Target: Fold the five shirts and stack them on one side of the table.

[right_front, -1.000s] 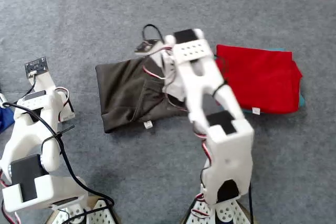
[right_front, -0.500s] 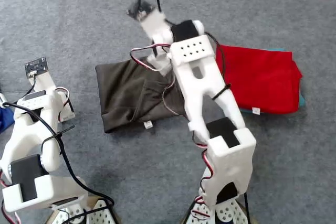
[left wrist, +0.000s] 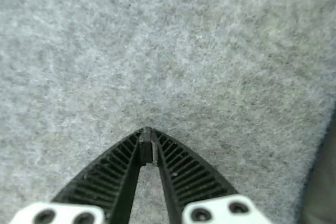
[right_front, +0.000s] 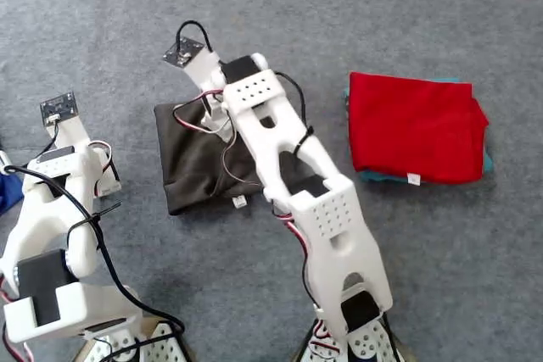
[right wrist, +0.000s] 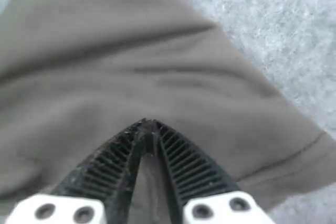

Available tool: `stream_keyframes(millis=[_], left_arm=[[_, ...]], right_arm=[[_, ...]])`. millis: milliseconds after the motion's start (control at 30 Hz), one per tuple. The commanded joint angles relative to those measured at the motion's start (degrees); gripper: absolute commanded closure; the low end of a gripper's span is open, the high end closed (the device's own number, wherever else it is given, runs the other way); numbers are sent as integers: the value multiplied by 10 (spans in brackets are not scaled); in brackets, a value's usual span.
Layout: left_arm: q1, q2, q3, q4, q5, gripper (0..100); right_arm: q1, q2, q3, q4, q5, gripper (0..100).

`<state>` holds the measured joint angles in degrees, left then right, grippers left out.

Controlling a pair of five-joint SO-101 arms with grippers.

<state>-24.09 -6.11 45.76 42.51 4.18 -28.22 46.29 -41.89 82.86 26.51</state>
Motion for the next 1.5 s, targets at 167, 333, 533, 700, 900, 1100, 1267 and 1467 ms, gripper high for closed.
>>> stream_keyframes(millis=[167, 333, 533, 700, 900, 1100, 1267, 1467], left_arm=[[9, -18, -18, -8, 2, 971], [8, -18, -18, -8, 2, 971], [9, -18, -18, -8, 2, 971], [8, -18, -19, -8, 2, 971], [9, -18, -19, -9, 2, 971], [9, -17, -23, -8, 2, 971], [7, -16, -24, -8, 2, 971], [7, -16, -24, -8, 2, 971]], right_arm=[[55, -5, -90, 129, 0, 983], [63, -8, -97, 142, 17, 983], [19, 18, -142, 89, 38, 983], [3, 62, -141, 66, 35, 983], [-4, 71, -142, 102, 38, 983], [4, 70, -142, 172, 39, 983], [31, 65, -138, 183, 38, 983], [50, -4, -42, 184, 40, 984]])
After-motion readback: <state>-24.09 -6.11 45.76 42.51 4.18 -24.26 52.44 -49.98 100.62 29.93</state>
